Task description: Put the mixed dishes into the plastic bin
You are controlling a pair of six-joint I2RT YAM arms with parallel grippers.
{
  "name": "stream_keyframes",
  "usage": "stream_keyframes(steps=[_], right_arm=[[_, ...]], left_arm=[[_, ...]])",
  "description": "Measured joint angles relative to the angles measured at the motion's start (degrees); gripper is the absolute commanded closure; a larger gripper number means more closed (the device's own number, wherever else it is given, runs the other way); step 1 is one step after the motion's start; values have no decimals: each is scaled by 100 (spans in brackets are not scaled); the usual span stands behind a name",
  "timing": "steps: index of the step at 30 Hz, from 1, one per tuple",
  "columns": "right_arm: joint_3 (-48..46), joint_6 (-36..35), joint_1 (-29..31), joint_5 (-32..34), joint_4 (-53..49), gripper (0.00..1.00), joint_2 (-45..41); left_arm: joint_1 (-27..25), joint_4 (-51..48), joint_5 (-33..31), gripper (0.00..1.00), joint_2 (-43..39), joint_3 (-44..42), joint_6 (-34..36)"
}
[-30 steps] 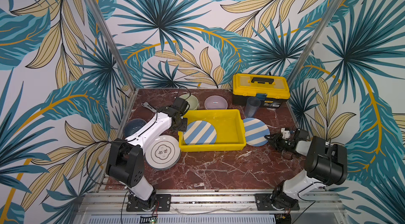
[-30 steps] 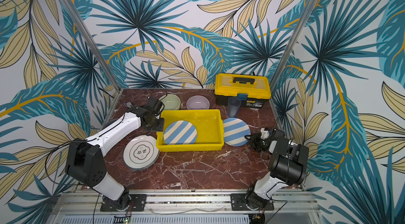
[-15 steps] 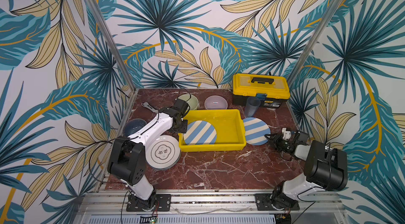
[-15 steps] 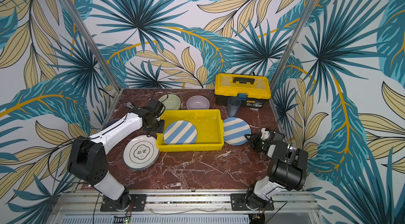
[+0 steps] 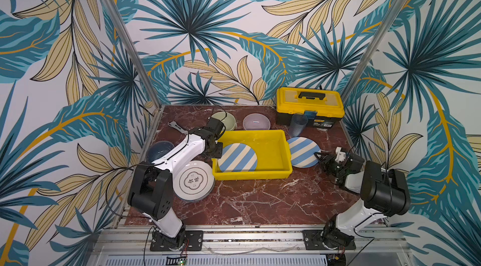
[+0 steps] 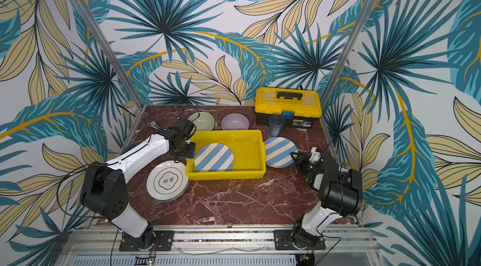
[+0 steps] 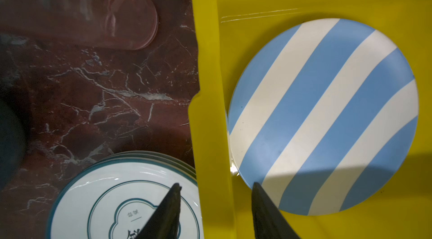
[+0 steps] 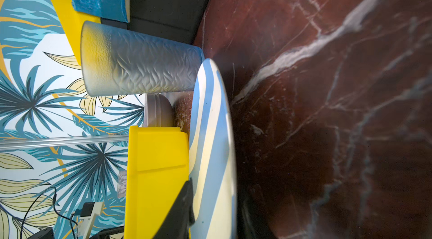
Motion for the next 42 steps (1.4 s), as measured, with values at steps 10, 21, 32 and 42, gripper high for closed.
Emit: stream_keyframes(steps=[10, 21, 32, 42], right_arm=[[308, -695, 144, 310, -1521, 89, -658], [737, -1528, 144, 1099, -4155, 100, -2424], [1580, -1947, 144, 2221, -6400, 100, -3991], [2990, -2006, 728, 2389, -7425, 100, -4487]], left_arm=[[0, 13, 0, 50, -2, -2, -2], [0, 13, 0, 50, -72, -2, -4], [17, 7, 2, 46, -424, -2, -2], [295, -2, 46, 46, -693, -101, -48]])
